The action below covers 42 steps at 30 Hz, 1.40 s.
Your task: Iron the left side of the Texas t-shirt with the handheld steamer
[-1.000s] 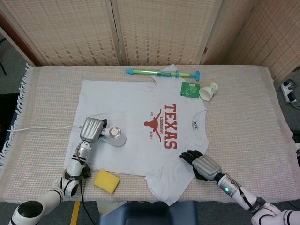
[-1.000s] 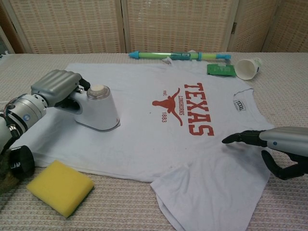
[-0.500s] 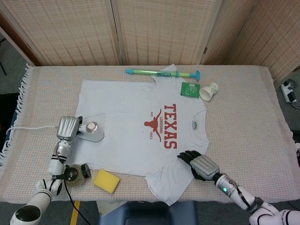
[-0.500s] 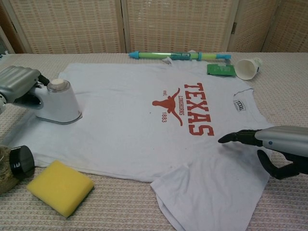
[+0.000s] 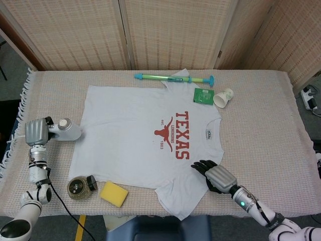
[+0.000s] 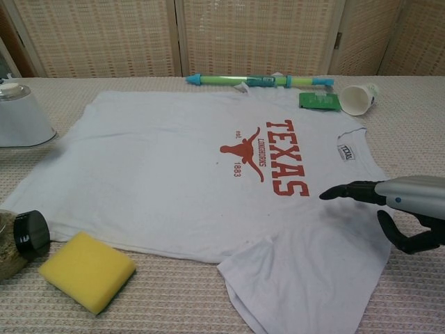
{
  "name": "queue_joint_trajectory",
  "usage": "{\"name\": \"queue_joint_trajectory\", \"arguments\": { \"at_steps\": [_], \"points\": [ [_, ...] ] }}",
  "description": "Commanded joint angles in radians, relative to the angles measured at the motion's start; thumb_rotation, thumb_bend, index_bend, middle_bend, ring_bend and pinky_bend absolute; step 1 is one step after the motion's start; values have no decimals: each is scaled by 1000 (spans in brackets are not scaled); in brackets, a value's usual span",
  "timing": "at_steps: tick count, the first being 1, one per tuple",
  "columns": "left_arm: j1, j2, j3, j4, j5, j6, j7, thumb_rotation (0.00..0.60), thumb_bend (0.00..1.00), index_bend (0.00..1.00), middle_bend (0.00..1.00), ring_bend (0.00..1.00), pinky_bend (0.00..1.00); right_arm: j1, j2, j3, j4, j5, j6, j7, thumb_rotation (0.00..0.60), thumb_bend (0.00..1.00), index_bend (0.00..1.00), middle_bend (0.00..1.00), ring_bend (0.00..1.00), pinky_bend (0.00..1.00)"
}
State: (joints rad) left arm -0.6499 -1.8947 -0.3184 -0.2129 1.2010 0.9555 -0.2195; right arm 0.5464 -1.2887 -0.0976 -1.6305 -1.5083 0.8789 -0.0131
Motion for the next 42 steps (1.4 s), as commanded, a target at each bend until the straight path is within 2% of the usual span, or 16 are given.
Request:
{"name": "queue_joint_trajectory", "arguments": {
  "at_steps": [1, 5, 10, 13, 15, 16, 18, 19, 20, 22, 24, 26, 33, 42],
  "points": [
    [-4, 4, -18, 21, -24, -42, 31, 600, 555, 782, 882, 735, 794, 0, 0, 0, -1, 0, -1, 0, 589, 1000, 0, 46, 0, 76],
    [-17, -5, -35, 38, -45, -77, 73, 600, 550, 763, 835, 700, 795, 0, 1, 3, -5, 4, 0, -4, 587, 1000, 0, 46, 0, 76],
    [-31, -21, -50, 46, -63, -93, 105, 600, 544, 762, 823, 693, 795, -2, 4, 5, -11, 11, 0, -12, 584, 1000, 0, 46, 0, 76],
    [-38, -33, -41, 53, -56, -94, 143, 600, 514, 702, 772, 651, 796, -1, 6, 7, -14, 14, -2, -15, 588, 1000, 0, 46, 0, 76],
    [-42, -34, -43, 50, -59, -113, 161, 600, 443, 563, 660, 553, 782, -1, 7, 7, -16, 13, -1, -16, 586, 1000, 0, 46, 0, 76],
    [-45, -34, -46, 46, -63, -125, 169, 600, 386, 441, 562, 471, 757, -2, 8, 7, -17, 12, 0, -16, 586, 1000, 0, 46, 0, 76],
    [-50, -29, -56, 28, -76, -149, 180, 600, 262, 179, 349, 290, 629, -3, 9, 7, -18, 10, 3, -18, 589, 1000, 0, 46, 0, 76],
    [-52, -25, -62, 17, -83, -161, 190, 600, 192, 75, 231, 187, 521, -4, 10, 7, -19, 9, 4, -17, 588, 1000, 0, 46, 0, 76],
    [-53, -21, -65, 10, -88, -167, 202, 600, 127, 13, 124, 95, 402, -3, 11, 6, -18, 9, 3, -17, 588, 1000, 0, 46, 0, 76],
    [-54, -13, -72, -7, -98, -171, 229, 600, 47, 0, 21, 12, 237, -3, 12, 7, -17, 9, 2, -14, 589, 1000, 0, 46, 0, 76],
    [-51, -1, -79, -32, -107, -161, 260, 600, 2, 0, 0, 0, 97, -2, 11, 8, -16, 5, 3, -10, 587, 1000, 0, 46, 0, 76],
    [-41, 15, -83, -65, -113, -139, 276, 600, 0, 0, 0, 0, 60, -2, 10, 7, -12, 0, 5, -3, 586, 1000, 0, 46, 0, 76],
    [18, 93, -82, -215, -131, -84, 347, 600, 0, 0, 0, 0, 42, -2, 10, 4, 3, -14, 9, 21, 589, 1000, 0, 47, 0, 76],
    [117, 259, -56, -539, -189, -71, 519, 600, 0, 0, 0, 0, 40, -7, 16, 1, 17, -30, 22, 46, 594, 1000, 0, 48, 0, 76]
  ]
}}
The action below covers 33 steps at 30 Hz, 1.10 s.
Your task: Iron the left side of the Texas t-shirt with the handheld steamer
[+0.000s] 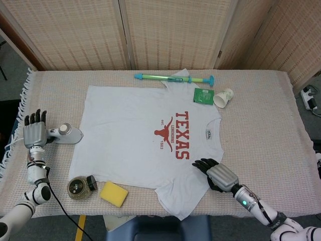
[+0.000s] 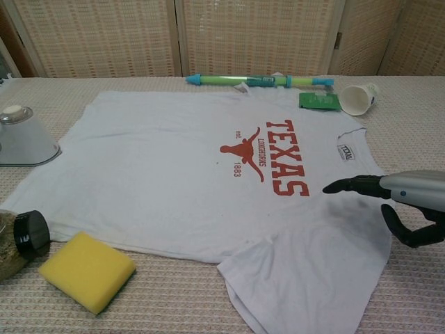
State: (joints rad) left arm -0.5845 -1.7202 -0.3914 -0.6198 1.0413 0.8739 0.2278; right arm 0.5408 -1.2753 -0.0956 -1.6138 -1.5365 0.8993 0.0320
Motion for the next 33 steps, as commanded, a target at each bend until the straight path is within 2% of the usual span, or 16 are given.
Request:
{"name": "queue_joint_trajectory", "arguments": {
  "at_steps": [1, 5, 6, 7, 11, 12, 14, 15, 16, 20, 22, 25, 29, 33],
  "points": [
    [63, 114, 24, -181, -39, 4, 91, 600, 0, 0, 0, 0, 40, -3, 5, -1, 0, -3, 6, 2, 596, 1000, 0, 48, 0, 77],
    [111, 230, 48, -359, -74, 11, 155, 600, 0, 0, 0, 0, 41, -12, 21, 1, -3, -7, 30, 4, 597, 985, 0, 48, 0, 76],
    [123, 250, 49, -393, -79, 21, 152, 600, 0, 0, 0, 0, 40, -16, 26, 2, -4, -9, 37, 3, 593, 961, 0, 49, 0, 76],
    [140, 275, 51, -435, -84, 38, 141, 600, 0, 0, 0, 0, 40, -22, 32, 4, -4, -12, 54, 1, 593, 896, 0, 51, 0, 76],
    [201, 343, 64, -545, -70, 119, 91, 600, 9, 2, 8, 0, 43, -64, 47, 21, 1, -14, 150, -32, 596, 408, 0, 72, 0, 76],
    [221, 361, 71, -572, -57, 149, 73, 600, 16, 6, 16, 0, 43, -83, 53, 29, 0, -6, 187, -55, 595, 326, 0, 75, 0, 76],
    [249, 383, 82, -609, -33, 193, 42, 600, 40, 38, 51, 0, 49, -116, 57, 44, -3, 14, 247, -98, 594, 76, 0, 80, 0, 77],
    [263, 394, 87, -627, -21, 215, 25, 600, 45, 49, 59, 0, 53, -134, 58, 53, -5, 29, 276, -121, 592, 20, 0, 80, 0, 76],
    [282, 407, 94, -649, -3, 245, 3, 600, 51, 64, 68, 1, 60, -156, 62, 62, -10, 50, 310, -150, 578, 1, 0, 80, 0, 76],
    [340, 450, 125, -723, 54, 336, -52, 600, 58, 94, 95, 13, 77, -216, 92, 74, -34, 87, 391, -173, 414, 0, 0, 80, 0, 76],
    [371, 471, 144, -761, 89, 387, -71, 600, 58, 101, 99, 16, 81, -240, 121, 67, -43, 81, 418, -160, 390, 0, 0, 79, 0, 76],
    [414, 497, 175, -815, 140, 455, -96, 600, 58, 116, 114, 30, 89, -277, 161, 51, -50, 51, 462, -116, 395, 0, 0, 73, 0, 76],
    [461, 527, 211, -884, 200, 532, -120, 600, 57, 145, 125, 43, 101, -330, 181, 42, -37, 10, 546, -61, 450, 0, 0, 73, 0, 76],
    [491, 564, 255, -948, 249, 559, -113, 600, 58, 157, 128, 46, 101, -373, 178, 30, -5, -32, 608, -35, 458, 0, 0, 75, 0, 76]
  ]
}}
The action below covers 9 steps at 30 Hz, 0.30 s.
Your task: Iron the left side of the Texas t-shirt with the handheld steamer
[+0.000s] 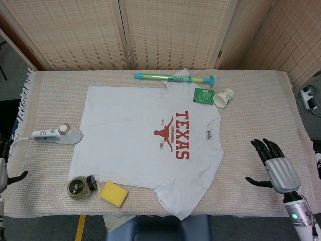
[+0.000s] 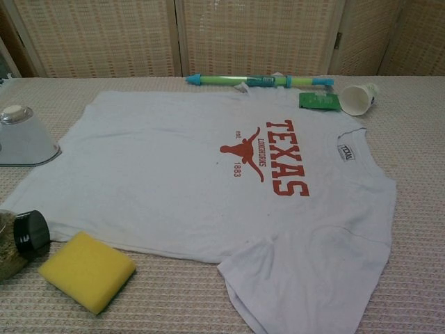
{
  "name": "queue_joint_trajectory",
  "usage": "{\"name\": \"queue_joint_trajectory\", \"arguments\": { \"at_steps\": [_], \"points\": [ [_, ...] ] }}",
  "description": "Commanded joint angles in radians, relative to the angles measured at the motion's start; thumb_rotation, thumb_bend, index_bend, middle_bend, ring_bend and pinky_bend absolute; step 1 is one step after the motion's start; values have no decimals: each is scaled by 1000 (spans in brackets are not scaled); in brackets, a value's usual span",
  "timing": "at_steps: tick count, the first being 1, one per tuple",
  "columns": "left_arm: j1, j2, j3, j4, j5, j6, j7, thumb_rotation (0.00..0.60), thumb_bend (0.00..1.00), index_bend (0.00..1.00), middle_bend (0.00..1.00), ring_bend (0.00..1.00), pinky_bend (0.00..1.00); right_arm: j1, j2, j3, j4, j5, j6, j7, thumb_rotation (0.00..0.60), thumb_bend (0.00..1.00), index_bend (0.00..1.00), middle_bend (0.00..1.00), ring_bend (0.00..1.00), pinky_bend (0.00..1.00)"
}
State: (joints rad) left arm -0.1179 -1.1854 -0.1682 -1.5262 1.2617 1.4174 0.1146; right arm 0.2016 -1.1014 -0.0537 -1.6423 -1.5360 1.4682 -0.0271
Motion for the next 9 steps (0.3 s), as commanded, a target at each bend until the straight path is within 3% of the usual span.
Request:
{"name": "queue_joint_trajectory", "arguments": {
  "at_steps": [1, 9],
  "points": [
    [30, 43, 44, -63, 38, 17, 6, 600, 57, 160, 128, 46, 101, -43, 0, -15, 34, -45, 51, 27, 458, 0, 0, 79, 0, 76],
    [54, 62, 68, -132, 70, 61, 43, 600, 57, 167, 128, 46, 103, -87, -20, -7, 64, -48, 88, 44, 469, 0, 0, 96, 0, 76]
  ]
}}
